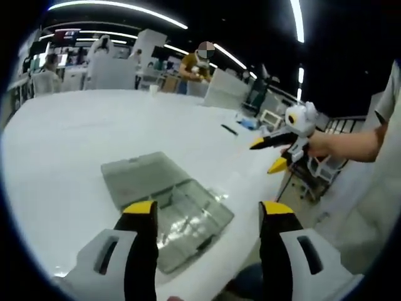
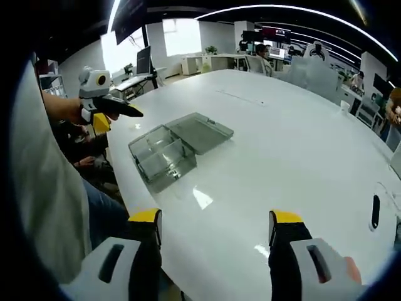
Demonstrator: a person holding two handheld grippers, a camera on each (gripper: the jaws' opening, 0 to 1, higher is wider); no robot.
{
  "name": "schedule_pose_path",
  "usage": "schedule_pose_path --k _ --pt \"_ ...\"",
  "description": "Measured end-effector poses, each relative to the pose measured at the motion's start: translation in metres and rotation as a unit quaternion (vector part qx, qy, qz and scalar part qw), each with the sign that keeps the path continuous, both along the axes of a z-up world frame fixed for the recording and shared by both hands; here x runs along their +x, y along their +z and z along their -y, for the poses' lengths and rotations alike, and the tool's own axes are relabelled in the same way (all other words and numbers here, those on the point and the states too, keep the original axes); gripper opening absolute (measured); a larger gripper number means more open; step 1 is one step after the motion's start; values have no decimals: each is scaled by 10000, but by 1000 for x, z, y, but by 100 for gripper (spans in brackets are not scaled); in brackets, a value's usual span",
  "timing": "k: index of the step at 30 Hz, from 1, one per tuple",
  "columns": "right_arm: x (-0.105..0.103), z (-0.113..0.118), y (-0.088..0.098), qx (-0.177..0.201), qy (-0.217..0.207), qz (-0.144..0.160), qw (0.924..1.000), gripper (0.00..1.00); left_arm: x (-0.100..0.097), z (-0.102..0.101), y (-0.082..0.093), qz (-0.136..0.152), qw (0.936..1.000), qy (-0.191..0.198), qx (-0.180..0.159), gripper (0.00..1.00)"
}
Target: Insert the divider into the dual guide fixture by aligning both edges with the guide slots and pushing it downward to the bottom, including one-sided entry, uneven engagement, binding, and posture correction.
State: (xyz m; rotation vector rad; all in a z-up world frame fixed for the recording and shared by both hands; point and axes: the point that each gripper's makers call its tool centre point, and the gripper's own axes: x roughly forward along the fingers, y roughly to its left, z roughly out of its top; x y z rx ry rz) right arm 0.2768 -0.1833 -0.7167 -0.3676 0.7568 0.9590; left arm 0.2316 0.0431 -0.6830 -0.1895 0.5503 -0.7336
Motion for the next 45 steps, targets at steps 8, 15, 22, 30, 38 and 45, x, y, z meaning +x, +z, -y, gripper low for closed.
schedule_pose_path --k 8,15,22,30,38,45 --pt "7 13 -8 -181 110 -29 9998 67 2 -1 0 -12 10000 33 42 64" --pt "15 25 -18 -402 298 -104 9987 65 5 -2 -3 -49 9999 84 63 64" --pt "16 35 -30 -675 521 -166 9962 63 7 -3 -5 -72 9999 100 108 64" --pt "20 40 -40 -763 737 -203 9942 60 8 -2 -7 -51 9997 35 235 63" --pt "24 43 -51 -884 1032 -252 9904 56 8 -2 -9 -47 9993 -7 374 63" --pt "26 50 -62 -1215 1452 -222 9817 54 7 -3 -13 -89 9988 -11 475 62"
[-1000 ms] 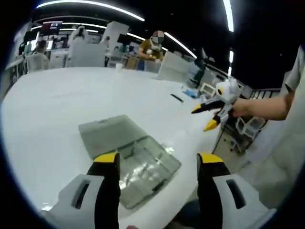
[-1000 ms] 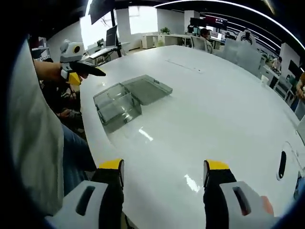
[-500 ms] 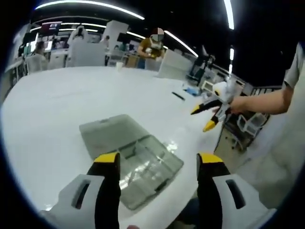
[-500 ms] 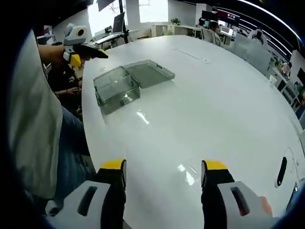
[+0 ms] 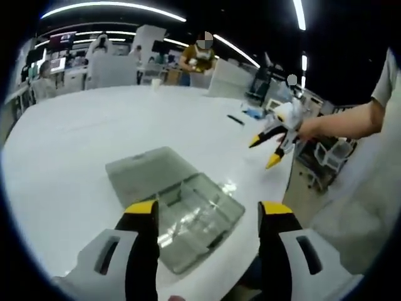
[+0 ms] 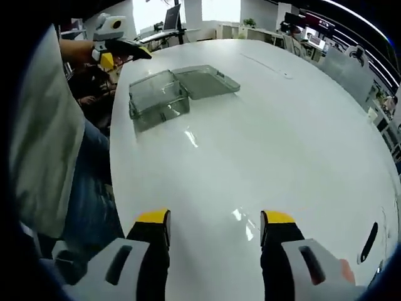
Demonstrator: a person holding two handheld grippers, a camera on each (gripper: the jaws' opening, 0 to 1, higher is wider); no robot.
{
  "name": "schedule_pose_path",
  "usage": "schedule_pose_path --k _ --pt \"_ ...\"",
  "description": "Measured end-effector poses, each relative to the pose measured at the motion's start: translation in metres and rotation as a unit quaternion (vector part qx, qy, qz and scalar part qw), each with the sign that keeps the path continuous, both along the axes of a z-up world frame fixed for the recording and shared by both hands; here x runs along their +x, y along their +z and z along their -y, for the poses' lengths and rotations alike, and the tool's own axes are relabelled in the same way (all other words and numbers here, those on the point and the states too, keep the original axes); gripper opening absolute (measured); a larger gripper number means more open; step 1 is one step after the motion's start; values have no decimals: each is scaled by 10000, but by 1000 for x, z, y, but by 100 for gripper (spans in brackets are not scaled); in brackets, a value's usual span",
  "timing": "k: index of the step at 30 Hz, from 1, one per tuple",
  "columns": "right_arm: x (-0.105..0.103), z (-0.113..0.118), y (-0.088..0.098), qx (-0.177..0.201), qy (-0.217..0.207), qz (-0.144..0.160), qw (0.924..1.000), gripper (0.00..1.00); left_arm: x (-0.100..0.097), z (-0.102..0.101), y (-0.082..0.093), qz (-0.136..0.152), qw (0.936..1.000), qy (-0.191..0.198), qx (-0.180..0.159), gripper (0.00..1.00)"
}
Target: Insert the divider into the dual guide fixture by aligning both edges with the guide slots and pushing it downward to the bottom, including one-sided entry, uneven engagement, binding, and posture correction.
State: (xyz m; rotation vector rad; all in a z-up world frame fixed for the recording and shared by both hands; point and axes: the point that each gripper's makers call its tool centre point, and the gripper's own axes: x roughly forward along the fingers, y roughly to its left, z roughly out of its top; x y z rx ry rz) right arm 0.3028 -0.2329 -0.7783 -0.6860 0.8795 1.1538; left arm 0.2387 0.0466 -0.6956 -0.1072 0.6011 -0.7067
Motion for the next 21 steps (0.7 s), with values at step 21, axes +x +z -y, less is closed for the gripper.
schedule_pose_path --k 21 --pt "6 15 -24 -700 1120 -13 9912 47 -7 -1 -5 -92 9998 143 90 62"
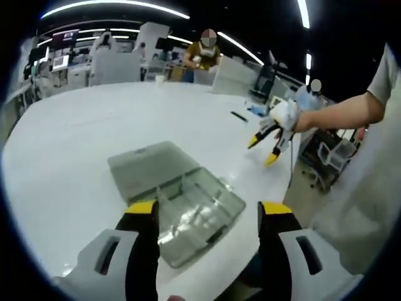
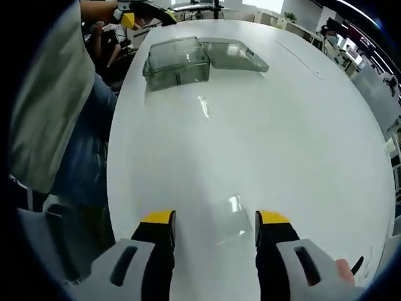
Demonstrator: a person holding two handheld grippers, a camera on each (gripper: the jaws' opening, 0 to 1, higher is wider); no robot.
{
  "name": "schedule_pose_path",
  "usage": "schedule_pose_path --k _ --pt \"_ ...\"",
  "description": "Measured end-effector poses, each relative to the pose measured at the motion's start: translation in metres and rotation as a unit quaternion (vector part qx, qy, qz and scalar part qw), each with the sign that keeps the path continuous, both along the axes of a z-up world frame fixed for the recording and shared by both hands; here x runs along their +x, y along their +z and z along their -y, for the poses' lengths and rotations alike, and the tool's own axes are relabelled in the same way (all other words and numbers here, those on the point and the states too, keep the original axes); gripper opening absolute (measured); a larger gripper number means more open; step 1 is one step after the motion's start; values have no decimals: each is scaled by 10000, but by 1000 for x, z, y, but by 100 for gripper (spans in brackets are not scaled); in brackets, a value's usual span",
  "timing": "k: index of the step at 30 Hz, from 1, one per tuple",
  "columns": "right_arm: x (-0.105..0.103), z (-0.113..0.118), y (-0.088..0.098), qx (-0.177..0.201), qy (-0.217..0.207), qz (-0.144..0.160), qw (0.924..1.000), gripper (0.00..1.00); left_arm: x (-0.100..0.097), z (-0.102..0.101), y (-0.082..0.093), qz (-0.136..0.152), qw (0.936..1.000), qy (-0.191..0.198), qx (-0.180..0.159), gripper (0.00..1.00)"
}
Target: Insert the divider into the dual guide fixture by aligning both edges with the guide slots and pushing it downward to the bottom, including one-sided entry, uneven engagement, binding, and posture correction.
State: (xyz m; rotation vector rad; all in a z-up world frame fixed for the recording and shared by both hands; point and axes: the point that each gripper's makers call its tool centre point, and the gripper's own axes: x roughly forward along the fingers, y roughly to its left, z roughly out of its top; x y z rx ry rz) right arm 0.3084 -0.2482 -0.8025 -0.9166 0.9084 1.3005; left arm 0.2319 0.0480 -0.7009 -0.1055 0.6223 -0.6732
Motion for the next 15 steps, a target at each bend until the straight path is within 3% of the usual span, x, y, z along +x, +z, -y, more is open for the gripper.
schedule_pose_path --k 15 --pt "1 4 -11 -277 667 -13 9974 41 -5 1 0 -33 10000 52 52 62"
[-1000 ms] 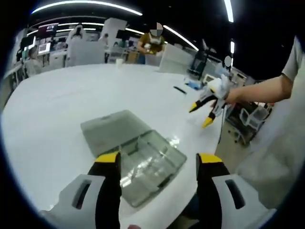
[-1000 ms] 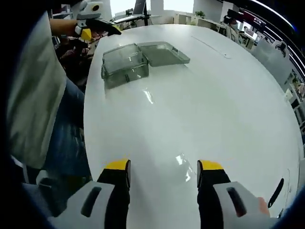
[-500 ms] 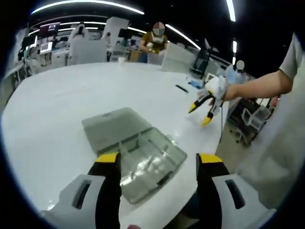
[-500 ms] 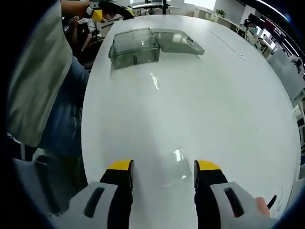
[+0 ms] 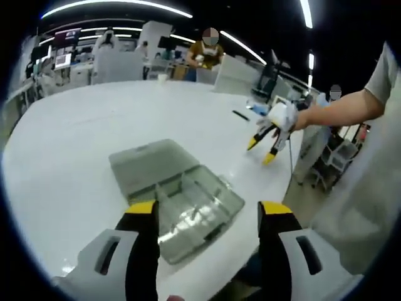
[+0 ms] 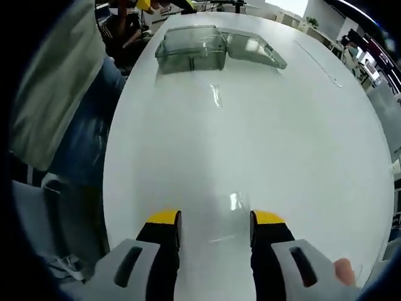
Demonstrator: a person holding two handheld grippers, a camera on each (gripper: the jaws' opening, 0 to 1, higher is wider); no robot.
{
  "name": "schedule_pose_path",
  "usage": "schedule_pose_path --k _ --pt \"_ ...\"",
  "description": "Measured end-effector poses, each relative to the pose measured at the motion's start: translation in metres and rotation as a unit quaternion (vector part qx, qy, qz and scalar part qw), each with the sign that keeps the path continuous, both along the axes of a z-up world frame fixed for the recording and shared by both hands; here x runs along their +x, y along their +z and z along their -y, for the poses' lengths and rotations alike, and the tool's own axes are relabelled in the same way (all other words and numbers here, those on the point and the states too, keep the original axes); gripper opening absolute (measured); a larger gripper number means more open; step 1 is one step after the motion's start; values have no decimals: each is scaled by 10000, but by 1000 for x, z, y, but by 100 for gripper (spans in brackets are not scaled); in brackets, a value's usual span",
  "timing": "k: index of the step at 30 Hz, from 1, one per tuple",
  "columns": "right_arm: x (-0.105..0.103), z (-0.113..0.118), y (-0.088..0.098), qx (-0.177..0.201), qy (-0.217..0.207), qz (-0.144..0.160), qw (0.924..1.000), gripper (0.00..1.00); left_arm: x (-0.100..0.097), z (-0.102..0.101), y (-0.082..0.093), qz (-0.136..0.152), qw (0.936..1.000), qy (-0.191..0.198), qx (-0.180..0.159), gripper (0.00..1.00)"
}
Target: Insert the divider into the dual guide fixture by aligning both edges with the guide slots and pushing it downward to the bottom, including one-sided entry, uneven engagement, binding, and posture correction.
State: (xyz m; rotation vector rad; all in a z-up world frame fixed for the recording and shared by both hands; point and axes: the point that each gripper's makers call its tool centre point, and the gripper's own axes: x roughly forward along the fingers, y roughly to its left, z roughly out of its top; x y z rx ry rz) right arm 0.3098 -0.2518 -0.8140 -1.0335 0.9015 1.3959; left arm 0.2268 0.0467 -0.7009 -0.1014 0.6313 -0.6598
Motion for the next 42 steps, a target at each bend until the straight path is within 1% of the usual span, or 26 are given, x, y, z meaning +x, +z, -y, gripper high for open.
schedule_pose_path --k 3,9,12,14,15,26,29,42 --pt "2 -1 0 4 46 23 10000 41 0 0 0 -5 10000 12 0 62" --pt "2 1 -5 -138 266 3 9996 39 0 -2 1 0 10000 46 5 62" --pt "4 1 -4 -142 286 -4 9995 39 0 -2 1 3 10000 43 9 62" --pt "3 2 -5 -203 262 -87 9994 36 0 -2 1 -2 10000 43 8 62" --pt "3 2 -5 -194 263 -100 9994 36 0 -1 1 1 10000 45 9 62" --pt "3 2 -5 -376 508 -115 9979 33 -3 0 0 -6 10000 51 -1 62" --pt "6 2 -5 -393 511 -104 9979 29 -3 0 1 13 10000 51 -1 62" --pt "6 2 -4 -393 492 -145 9979 28 0 1 3 51 10000 34 -12 61"
